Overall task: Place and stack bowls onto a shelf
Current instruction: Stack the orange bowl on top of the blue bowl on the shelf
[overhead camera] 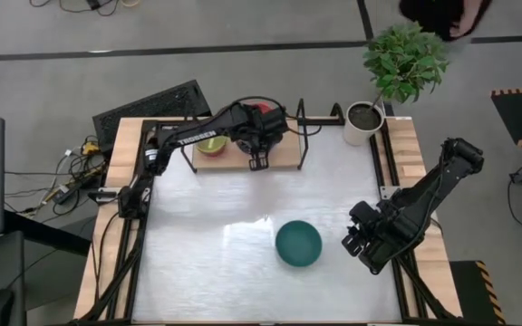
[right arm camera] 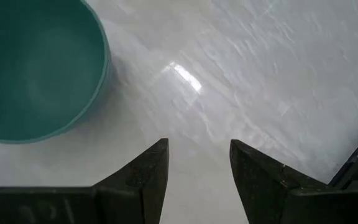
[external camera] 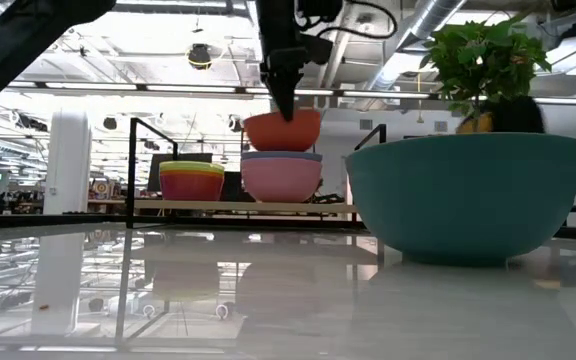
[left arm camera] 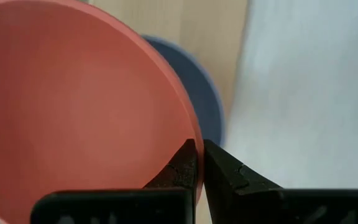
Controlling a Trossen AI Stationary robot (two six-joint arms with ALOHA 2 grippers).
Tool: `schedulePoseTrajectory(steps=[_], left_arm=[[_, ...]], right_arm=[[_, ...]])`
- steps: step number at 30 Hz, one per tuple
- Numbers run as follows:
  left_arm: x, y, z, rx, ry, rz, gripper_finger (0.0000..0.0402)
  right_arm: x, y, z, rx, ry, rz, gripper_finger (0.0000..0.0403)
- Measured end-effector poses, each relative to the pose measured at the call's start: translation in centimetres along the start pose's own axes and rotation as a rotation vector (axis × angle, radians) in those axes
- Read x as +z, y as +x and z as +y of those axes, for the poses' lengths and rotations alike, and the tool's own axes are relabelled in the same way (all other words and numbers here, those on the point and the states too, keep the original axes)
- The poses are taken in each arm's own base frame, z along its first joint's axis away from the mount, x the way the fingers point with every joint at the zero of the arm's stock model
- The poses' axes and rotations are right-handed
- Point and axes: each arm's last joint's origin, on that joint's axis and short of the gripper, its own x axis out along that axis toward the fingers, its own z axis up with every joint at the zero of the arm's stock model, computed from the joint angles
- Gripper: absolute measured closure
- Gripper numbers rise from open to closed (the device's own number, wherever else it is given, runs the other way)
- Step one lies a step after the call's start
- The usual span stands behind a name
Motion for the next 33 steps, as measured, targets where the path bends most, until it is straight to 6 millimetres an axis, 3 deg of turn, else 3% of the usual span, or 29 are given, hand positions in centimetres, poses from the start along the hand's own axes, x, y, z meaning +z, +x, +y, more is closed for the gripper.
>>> schedulePoseTrajectory(steps=[9,33], left_arm=[[0.6,3.2,-1.0,-0.052,0.062,0.069,0.0401],[0.3,3.3,-0.9,-0.110,0.119,0.084,0.0401]], right_arm=[[0.0,0.0,0.0,0.000,0.001,0.003,0.0207],[0.0,0.0,0.0,-0.004,-0.021,0.004,0.0207]])
